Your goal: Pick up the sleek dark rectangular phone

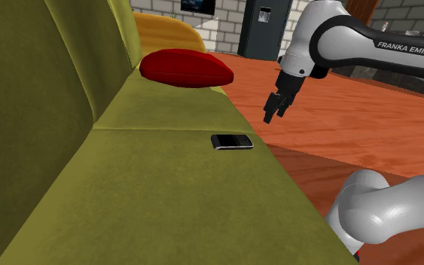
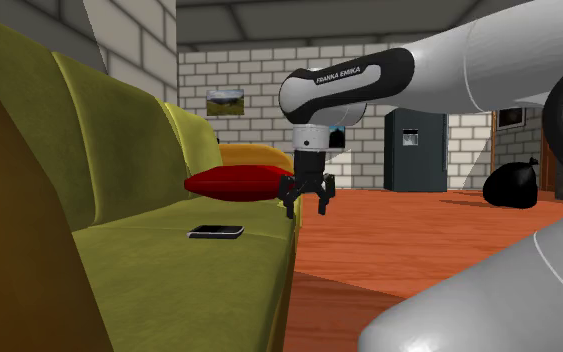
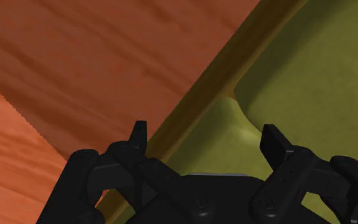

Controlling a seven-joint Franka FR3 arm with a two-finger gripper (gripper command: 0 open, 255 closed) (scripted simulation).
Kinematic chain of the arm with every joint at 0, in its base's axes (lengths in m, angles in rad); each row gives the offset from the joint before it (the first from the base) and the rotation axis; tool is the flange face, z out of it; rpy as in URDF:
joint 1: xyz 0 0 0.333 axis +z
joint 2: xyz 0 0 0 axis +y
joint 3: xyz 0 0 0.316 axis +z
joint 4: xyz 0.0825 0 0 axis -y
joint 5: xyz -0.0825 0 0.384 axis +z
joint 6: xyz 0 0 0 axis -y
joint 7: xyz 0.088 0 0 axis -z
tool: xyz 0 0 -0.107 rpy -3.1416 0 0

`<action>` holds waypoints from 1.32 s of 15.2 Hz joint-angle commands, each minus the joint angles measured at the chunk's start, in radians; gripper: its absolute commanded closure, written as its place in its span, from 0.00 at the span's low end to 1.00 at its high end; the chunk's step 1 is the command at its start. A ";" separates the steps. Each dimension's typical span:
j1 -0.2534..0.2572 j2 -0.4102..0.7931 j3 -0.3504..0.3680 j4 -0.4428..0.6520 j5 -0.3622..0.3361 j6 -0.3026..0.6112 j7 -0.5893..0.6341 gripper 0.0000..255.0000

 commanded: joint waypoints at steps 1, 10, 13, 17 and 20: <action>0.000 0.000 0.000 0.000 0.000 0.000 0.000 0.00; 0.185 0.144 0.097 0.150 0.070 -0.065 -0.173 0.00; 0.242 0.183 0.131 0.198 0.091 -0.093 -0.231 0.00; 0.304 0.220 0.170 0.248 0.114 -0.127 -0.295 0.00; 0.305 0.208 0.171 0.198 0.116 -0.088 -0.296 0.00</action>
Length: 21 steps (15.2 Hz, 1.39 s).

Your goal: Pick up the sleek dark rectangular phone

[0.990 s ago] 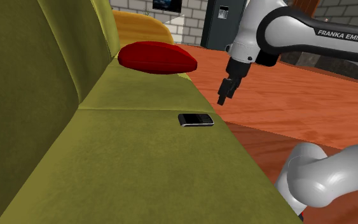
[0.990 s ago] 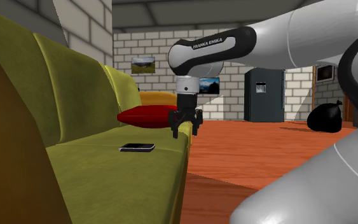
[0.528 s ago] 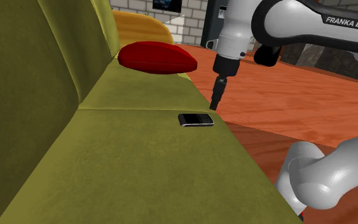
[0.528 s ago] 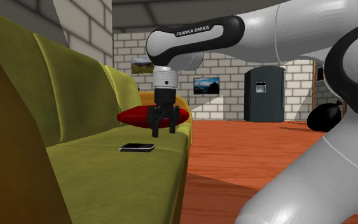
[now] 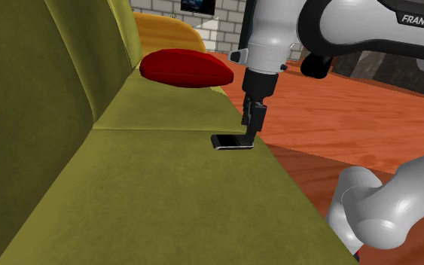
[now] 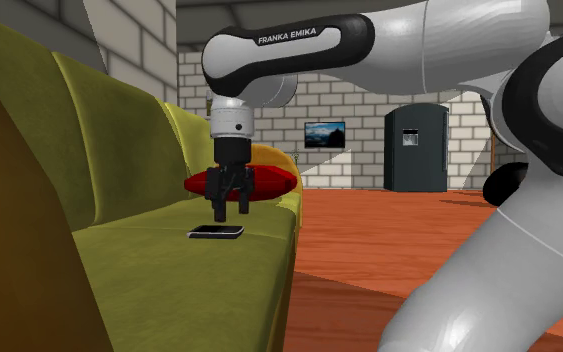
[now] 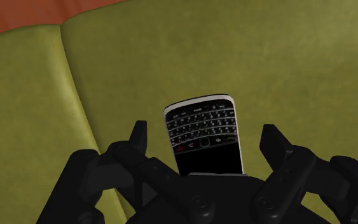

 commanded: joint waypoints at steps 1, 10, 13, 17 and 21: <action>0.002 -0.006 0.001 -0.030 0.001 0.023 -0.004 0.00; 0.004 -0.018 0.004 -0.086 0.004 0.068 -0.004 1.00; 0.004 -0.018 0.004 -0.086 0.004 0.068 -0.004 1.00; 0.003 -0.014 0.002 -0.071 0.003 0.056 -0.005 1.00; 0.001 0.000 0.000 -0.006 0.000 0.005 -0.003 1.00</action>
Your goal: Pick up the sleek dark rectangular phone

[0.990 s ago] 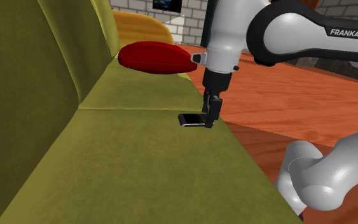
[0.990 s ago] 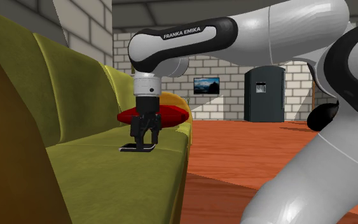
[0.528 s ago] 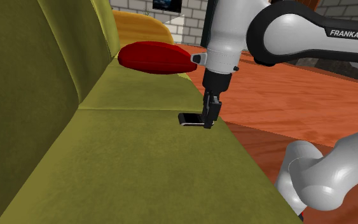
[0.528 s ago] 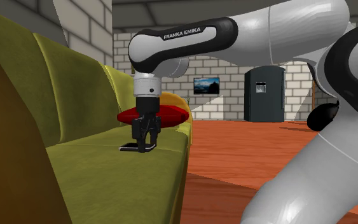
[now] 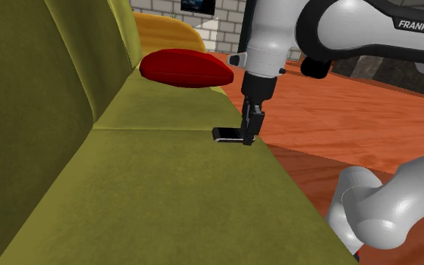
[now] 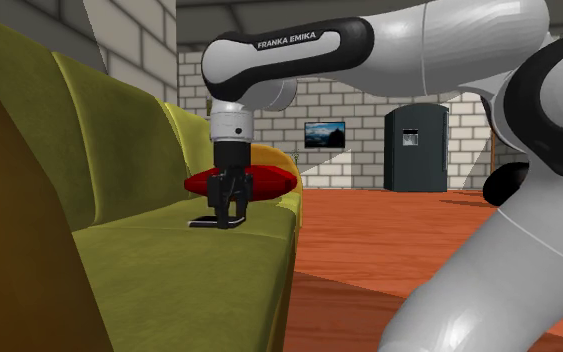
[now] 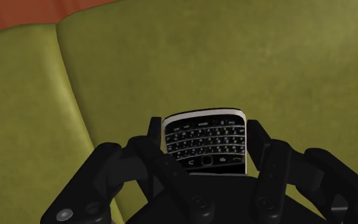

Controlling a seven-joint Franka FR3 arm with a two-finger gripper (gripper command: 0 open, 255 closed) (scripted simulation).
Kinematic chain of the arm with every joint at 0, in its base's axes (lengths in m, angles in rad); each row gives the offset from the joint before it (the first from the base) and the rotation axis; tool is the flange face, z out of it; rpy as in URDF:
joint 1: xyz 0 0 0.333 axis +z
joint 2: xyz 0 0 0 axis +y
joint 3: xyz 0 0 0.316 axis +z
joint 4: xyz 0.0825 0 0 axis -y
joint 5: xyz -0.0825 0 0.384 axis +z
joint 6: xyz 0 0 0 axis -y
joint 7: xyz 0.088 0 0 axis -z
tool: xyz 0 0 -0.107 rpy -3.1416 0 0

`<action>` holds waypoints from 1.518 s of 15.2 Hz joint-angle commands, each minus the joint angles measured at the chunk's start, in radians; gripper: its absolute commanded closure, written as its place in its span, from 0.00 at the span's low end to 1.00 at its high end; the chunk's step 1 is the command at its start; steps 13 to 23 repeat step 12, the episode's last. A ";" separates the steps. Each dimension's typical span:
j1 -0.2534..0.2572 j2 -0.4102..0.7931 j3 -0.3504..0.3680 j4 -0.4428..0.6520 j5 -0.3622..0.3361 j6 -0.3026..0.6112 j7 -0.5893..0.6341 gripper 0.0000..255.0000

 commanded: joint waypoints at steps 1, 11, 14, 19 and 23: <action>-0.001 0.007 -0.001 0.032 -0.001 -0.025 0.000 1.00; -0.005 0.052 -0.004 0.193 -0.007 -0.142 0.005 1.00; -0.005 0.052 -0.004 0.193 -0.007 -0.142 0.005 1.00; -0.005 0.052 -0.004 0.193 -0.007 -0.142 0.005 1.00; -0.005 0.052 -0.004 0.193 -0.007 -0.142 0.005 1.00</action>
